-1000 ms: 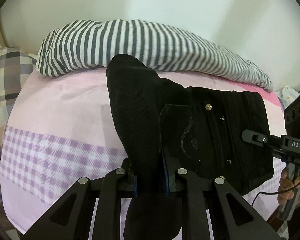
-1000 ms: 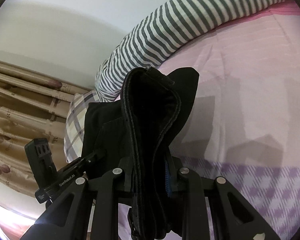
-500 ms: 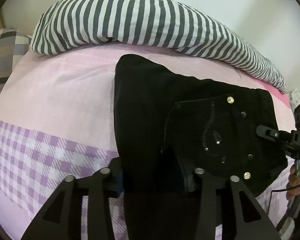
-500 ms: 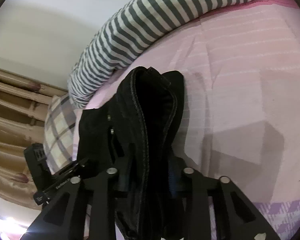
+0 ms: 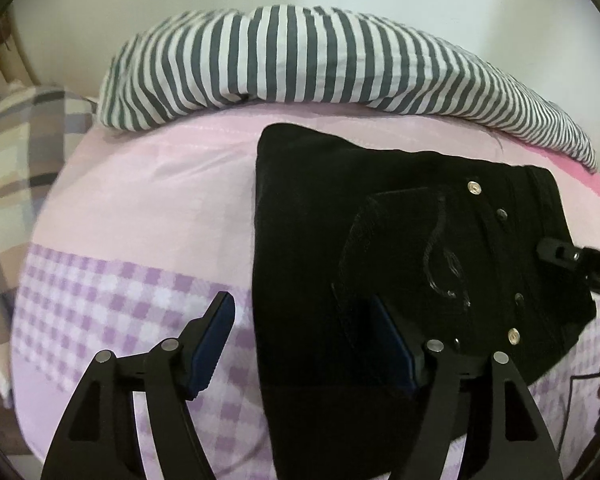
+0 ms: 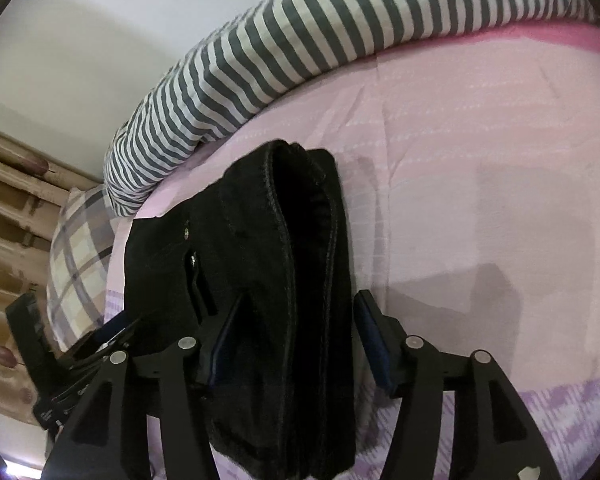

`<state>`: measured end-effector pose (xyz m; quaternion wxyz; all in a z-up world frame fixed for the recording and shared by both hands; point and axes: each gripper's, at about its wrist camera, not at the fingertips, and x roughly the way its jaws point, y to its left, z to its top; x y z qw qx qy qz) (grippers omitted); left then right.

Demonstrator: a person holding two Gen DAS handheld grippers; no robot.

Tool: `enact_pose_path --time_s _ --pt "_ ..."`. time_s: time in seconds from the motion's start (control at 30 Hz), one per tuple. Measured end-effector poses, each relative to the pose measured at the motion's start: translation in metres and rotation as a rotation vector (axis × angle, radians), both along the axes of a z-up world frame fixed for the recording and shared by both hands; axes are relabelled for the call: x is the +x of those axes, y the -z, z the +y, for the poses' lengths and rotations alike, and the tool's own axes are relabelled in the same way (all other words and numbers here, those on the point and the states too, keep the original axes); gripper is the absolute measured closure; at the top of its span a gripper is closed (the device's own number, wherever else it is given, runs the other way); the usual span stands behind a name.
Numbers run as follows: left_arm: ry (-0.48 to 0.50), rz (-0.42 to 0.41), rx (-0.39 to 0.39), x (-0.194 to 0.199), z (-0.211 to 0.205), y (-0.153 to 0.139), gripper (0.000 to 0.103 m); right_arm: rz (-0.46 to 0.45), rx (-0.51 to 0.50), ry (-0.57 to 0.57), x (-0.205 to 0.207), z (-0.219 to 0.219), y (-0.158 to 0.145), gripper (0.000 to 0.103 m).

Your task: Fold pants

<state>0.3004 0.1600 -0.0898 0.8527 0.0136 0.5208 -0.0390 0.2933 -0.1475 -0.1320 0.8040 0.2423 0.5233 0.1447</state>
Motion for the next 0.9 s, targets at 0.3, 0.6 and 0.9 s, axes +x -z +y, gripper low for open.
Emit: enact_pose_path --time_s 0.3,0.6,0.9 --pt "-0.029 -0.107 0.075 -0.052 -0.012 -0.038 0.023 -0.170 -0.161 0.014 -0.054 0.002 -0.055 0.028" --pt "-0.051 -0.174 0.116 -0.113 -0.027 -0.058 0.020 -0.281 -0.305 -0.009 -0.115 0.030 -0.078 0.008" --pt "-0.080 -0.172 0.093 -0.140 -0.023 -0.056 0.020 -0.296 -0.364 -0.030 -0.143 0.053 -0.075 0.001"
